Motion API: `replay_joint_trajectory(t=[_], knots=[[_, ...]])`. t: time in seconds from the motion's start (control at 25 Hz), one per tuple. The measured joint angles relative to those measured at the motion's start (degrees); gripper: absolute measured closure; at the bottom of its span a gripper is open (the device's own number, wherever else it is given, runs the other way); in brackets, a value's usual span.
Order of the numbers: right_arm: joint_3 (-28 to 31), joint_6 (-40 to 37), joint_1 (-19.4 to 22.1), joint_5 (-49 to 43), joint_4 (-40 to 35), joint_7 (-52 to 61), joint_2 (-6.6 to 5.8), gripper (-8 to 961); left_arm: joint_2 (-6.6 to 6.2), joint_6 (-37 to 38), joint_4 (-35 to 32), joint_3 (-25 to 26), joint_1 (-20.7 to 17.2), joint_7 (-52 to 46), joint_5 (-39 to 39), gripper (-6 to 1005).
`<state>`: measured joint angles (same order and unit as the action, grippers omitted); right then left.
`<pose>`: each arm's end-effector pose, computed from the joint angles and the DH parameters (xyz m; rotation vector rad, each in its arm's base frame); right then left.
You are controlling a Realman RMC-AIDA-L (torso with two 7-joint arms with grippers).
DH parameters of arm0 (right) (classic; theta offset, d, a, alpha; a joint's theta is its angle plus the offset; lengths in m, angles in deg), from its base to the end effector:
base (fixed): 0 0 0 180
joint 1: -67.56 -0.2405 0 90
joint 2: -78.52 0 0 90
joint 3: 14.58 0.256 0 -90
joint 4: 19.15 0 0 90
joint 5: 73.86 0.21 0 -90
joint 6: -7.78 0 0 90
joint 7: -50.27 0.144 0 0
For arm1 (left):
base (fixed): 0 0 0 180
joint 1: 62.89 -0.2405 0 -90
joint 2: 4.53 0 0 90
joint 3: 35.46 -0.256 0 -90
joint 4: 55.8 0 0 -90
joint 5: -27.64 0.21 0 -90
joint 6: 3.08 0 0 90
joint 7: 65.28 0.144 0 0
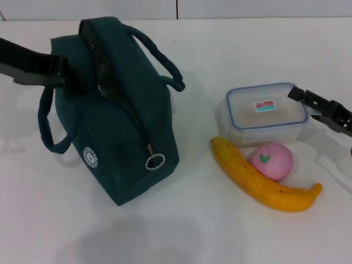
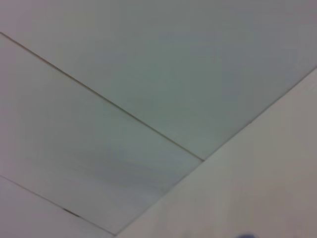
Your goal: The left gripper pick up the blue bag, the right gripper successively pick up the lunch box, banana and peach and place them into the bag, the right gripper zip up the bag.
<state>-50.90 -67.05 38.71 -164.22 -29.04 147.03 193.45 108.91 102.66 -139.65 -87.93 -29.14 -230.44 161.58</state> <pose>0.3133 0.3286 -0.0145 -1.9685 1.6032 1.1746 -0.1841 0.3484 0.1100 -2.3162 -1.6054 -0.0547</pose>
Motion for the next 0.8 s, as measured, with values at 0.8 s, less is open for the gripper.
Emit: replay_joint_trajectory(t=[0.8], knots=[[0.02,-4.6,-1.57,0.01,0.0,16.7,-0.04,119,2.36,-0.33,5.25,-0.53,1.53,4.91,-0.44,968]])
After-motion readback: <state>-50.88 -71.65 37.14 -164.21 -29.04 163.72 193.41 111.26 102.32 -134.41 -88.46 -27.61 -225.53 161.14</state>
